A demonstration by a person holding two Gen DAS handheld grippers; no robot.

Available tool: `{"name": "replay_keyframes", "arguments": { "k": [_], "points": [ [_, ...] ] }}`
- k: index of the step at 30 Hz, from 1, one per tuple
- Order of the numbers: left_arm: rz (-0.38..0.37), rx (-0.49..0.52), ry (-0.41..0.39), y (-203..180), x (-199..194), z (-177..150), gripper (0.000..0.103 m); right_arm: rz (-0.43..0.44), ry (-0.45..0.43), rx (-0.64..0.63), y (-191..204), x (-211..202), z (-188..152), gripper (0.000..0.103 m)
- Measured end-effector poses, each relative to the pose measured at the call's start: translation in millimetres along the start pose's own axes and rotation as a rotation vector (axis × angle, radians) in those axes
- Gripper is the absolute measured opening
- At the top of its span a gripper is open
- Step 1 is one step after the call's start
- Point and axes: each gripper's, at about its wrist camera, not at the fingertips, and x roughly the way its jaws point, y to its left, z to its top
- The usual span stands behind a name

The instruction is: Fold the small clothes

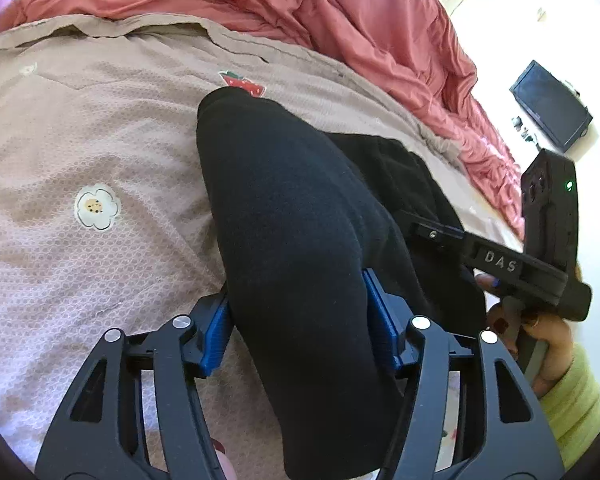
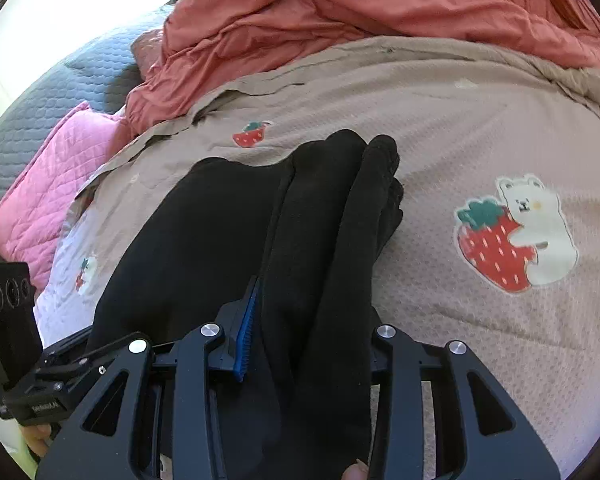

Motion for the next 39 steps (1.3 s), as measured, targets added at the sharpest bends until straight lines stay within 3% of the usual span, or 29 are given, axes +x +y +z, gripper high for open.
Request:
{"name": "replay_keyframes", "arguments": {
  "k": [10,17,22,25,27,29,30,39],
  "points": [
    [0.044,-0.016,0.031,7,-2,-2,0.060,-0.112,0.030,0.010,4,4,-2,0.060],
    [0.062,-0.006,0.023,7,-8,-4,0.064,-0.154,0.016,-0.008,12,-2,-1,0.069],
    [0.096,0.007,-0.009,7,-20,-3,0.070,-0.149,-0.052,-0.003,17,-30,-2,0.093],
    [0.105,-0.004,-0.041,10,-34,-2,0.075,-0.144,-0.106,-0.005,21,-52,-4,0.094],
    [0.096,-0.006,-0.076,9,-48,-2,0.087,-0.145,-0.135,-0.016,25,-66,-8,0.094],
    [0.092,0.010,-0.117,5,-64,-3,0.093,-0.163,-0.172,-0.030,30,-79,-12,0.095],
    [0.094,0.021,-0.133,3,-71,-4,0.093,-0.167,-0.187,-0.033,32,-84,-15,0.098],
    [0.130,0.057,-0.217,-14,-110,-32,0.093,-0.199,-0.299,-0.082,56,-129,-54,0.098]
  ]
}}
